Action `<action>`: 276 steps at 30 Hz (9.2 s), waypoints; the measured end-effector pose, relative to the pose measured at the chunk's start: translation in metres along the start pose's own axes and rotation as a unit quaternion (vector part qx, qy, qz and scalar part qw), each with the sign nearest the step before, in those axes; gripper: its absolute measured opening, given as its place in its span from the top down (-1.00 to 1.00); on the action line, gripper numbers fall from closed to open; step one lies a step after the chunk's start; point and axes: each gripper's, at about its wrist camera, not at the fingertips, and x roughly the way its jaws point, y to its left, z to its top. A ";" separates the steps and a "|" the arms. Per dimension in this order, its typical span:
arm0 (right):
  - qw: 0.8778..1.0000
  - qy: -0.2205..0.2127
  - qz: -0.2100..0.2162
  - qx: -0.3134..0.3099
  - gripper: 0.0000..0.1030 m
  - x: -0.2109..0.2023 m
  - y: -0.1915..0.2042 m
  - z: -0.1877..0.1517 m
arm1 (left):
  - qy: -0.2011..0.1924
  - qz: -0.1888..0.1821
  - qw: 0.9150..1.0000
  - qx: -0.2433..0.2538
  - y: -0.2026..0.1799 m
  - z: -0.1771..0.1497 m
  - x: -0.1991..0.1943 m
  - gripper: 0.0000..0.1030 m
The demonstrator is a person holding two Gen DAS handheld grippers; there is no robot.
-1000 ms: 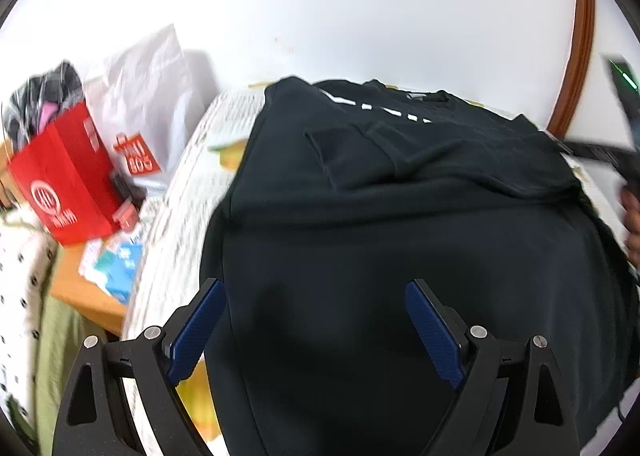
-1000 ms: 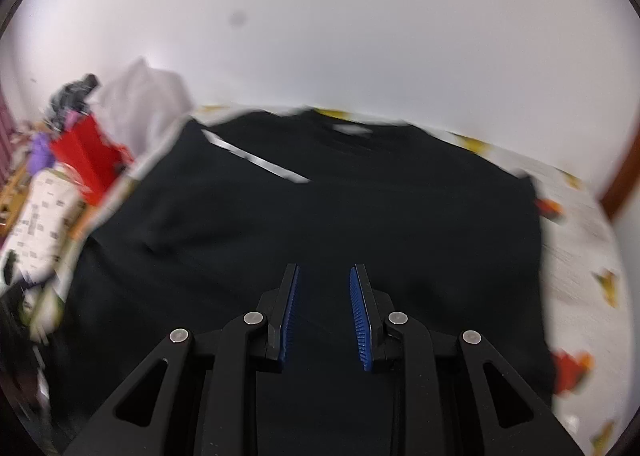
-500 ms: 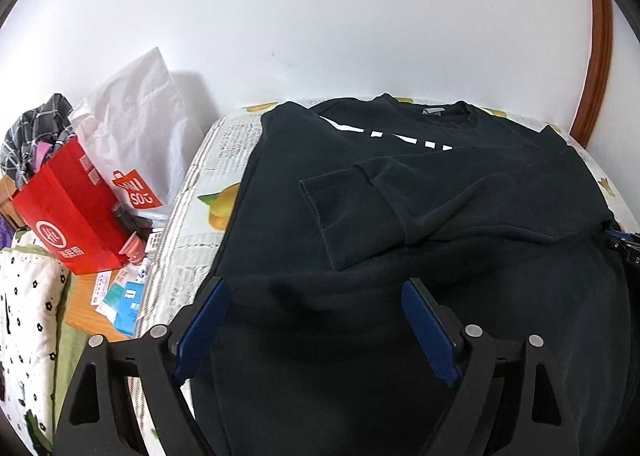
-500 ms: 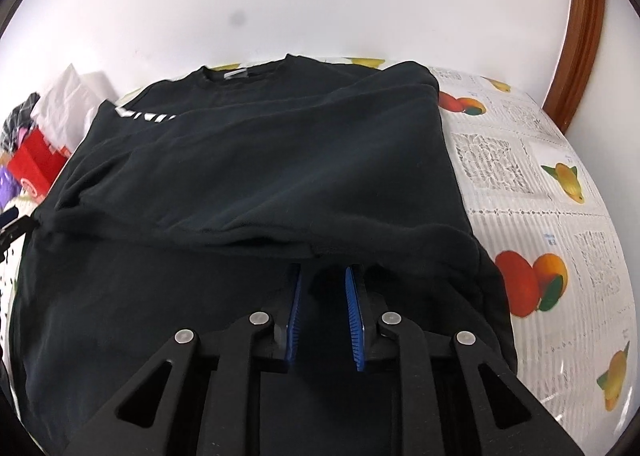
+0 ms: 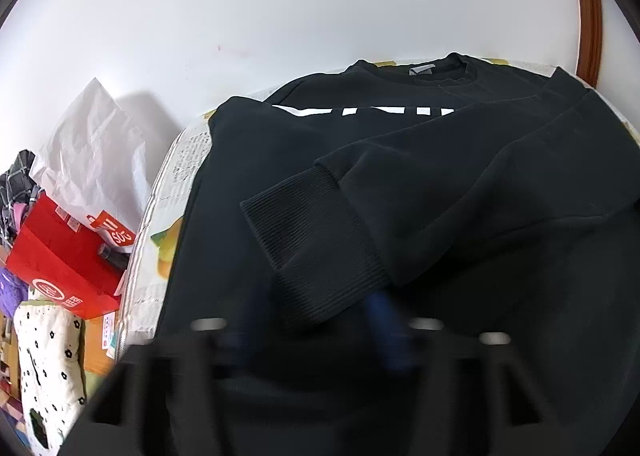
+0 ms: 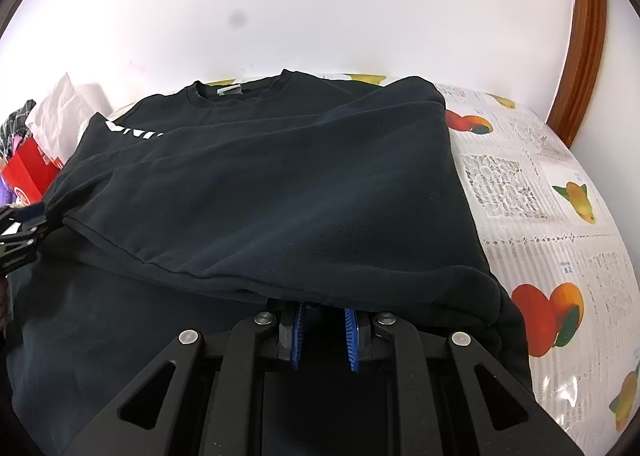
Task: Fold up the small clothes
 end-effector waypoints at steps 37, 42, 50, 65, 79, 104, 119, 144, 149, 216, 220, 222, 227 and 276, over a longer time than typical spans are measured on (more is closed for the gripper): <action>0.994 0.003 -0.074 0.083 0.44 -0.137 -0.052 -0.099 | -0.024 -0.048 0.995 -0.084 0.040 -0.087 -0.099 -0.22; 0.994 0.023 -0.068 0.085 0.41 -0.149 -0.056 -0.128 | -0.022 -0.052 0.994 -0.095 0.044 -0.111 -0.119 -0.22; 0.993 0.048 -0.033 0.100 0.06 -0.153 -0.052 -0.170 | 0.019 -0.058 0.990 -0.124 0.059 -0.160 -0.125 -0.34; 0.996 0.026 -0.042 0.079 0.78 -0.128 -0.041 -0.157 | 0.032 -0.040 0.988 -0.147 0.076 -0.194 -0.112 -0.33; 0.990 0.015 -0.043 0.132 0.86 -0.139 -0.093 -0.168 | 0.028 -0.083 0.990 -0.111 0.025 -0.166 -0.108 -0.05; 0.994 0.021 -0.035 0.098 0.85 -0.176 -0.069 -0.210 | 0.026 -0.128 0.983 -0.128 0.032 -0.221 -0.155 0.86; 0.989 -0.094 0.045 0.101 0.86 -0.241 -0.069 -0.154 | -0.101 -0.154 0.973 -0.138 0.071 -0.173 -0.212 0.87; 0.983 -0.123 0.033 0.135 0.86 -0.110 -0.085 0.046 | -0.094 -0.082 0.982 -0.142 0.078 0.000 -0.070 0.87; 0.988 -0.089 0.011 0.124 0.86 -0.060 -0.083 0.047 | -0.067 -0.073 0.985 -0.140 0.074 0.003 -0.039 0.87; 0.995 0.032 -0.054 0.080 0.62 -0.162 -0.109 -0.161 | 0.023 -0.110 0.989 -0.093 0.041 -0.194 -0.135 0.69; 0.993 0.021 -0.081 0.079 0.52 -0.183 -0.106 -0.169 | 0.016 -0.099 0.990 -0.094 0.038 -0.198 -0.143 0.58; 0.993 0.007 -0.083 0.079 0.51 -0.196 -0.102 -0.168 | 0.011 -0.095 0.990 -0.106 0.043 -0.199 -0.149 0.56; 0.998 -0.025 -0.035 0.054 0.50 -0.217 -0.075 -0.160 | -0.025 -0.102 0.987 -0.120 0.049 -0.195 -0.171 0.55; 0.996 -0.021 -0.025 0.080 0.68 -0.152 -0.057 -0.125 | -0.023 -0.197 0.977 -0.079 -0.028 -0.119 -0.134 0.44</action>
